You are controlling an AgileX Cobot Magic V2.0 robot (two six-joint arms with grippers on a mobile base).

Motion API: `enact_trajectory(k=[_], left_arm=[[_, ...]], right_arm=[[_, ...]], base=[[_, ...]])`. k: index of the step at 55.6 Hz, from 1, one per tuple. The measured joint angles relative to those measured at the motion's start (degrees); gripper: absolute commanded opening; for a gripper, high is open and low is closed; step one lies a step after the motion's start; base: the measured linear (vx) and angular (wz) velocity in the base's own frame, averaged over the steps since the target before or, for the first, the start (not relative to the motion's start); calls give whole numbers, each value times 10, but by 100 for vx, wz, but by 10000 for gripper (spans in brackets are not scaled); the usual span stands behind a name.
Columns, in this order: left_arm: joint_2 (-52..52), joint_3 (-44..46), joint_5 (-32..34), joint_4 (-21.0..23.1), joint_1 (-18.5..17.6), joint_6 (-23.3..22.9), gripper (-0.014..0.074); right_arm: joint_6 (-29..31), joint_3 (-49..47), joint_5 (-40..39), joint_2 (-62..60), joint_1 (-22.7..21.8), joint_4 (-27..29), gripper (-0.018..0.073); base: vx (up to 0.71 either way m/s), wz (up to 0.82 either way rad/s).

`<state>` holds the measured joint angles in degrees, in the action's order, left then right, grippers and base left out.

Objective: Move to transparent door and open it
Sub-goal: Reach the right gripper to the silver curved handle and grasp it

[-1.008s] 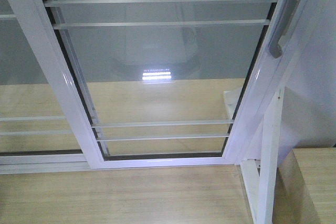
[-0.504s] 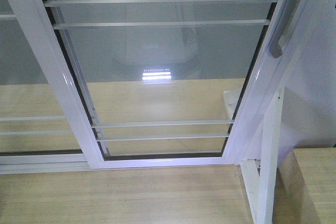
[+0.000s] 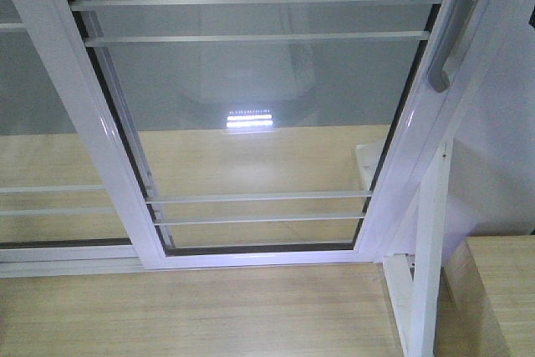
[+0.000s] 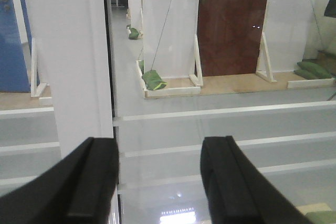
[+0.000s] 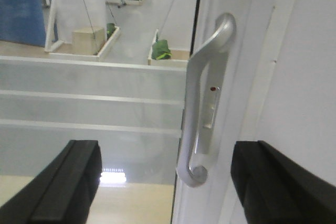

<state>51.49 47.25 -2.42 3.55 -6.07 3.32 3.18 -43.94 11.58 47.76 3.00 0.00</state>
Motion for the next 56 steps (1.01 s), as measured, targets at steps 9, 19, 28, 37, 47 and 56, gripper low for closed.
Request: enact_trajectory(k=[9, 19, 28, 37, 47, 56], left_arm=[[0, 0, -11, 0, 0, 0, 486], [0, 0, -11, 0, 0, 0, 486], [0, 0, -13, 0, 0, 0, 486], [0, 0, -14, 0, 0, 0, 486], [0, 0, -14, 0, 0, 0, 486], [0, 0, -14, 0, 0, 0, 486]], right_arm=[[-7, -3, 5, 71, -39, 0, 561], [-2, -30, -27, 172, -45, 0, 561], [3, -76, -67, 257, -45, 0, 561], [5, -130, -107, 343, -45, 0, 561], [5, -188, -141, 422, -45, 0, 561], [5, -233, -169, 478, -45, 0, 557]], base=[[0, 0], [0, 0], [0, 0], [0, 0], [0, 0], [0, 0]])
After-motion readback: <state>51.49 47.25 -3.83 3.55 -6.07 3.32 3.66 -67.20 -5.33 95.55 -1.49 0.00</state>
